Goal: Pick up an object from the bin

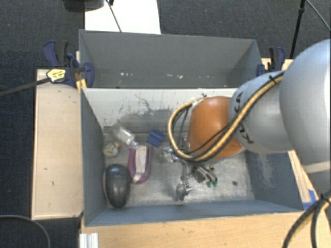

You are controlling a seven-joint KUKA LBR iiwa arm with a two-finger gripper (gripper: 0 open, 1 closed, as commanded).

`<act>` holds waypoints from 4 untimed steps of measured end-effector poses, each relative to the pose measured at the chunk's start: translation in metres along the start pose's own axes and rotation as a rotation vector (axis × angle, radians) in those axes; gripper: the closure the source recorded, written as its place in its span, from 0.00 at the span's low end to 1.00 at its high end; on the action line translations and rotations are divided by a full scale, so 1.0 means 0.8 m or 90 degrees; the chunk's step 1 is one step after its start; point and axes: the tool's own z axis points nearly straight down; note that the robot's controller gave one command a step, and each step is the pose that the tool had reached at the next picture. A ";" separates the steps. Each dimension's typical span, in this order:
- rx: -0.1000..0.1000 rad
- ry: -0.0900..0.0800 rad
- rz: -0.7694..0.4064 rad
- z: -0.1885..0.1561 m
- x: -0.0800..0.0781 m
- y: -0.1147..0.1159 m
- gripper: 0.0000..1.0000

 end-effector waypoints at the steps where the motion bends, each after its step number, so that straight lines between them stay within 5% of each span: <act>1: 0.001 -0.005 -0.097 -0.031 -0.065 0.181 0.00; 2: 0.002 -0.005 -0.146 -0.024 -0.103 0.137 0.00; 3: 0.001 -0.006 -0.300 -0.086 -0.126 0.184 0.00; 4: 0.006 0.003 -0.548 -0.001 -0.127 0.176 0.00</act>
Offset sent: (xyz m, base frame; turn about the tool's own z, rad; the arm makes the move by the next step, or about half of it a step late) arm 0.0124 0.1501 0.0230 -0.1483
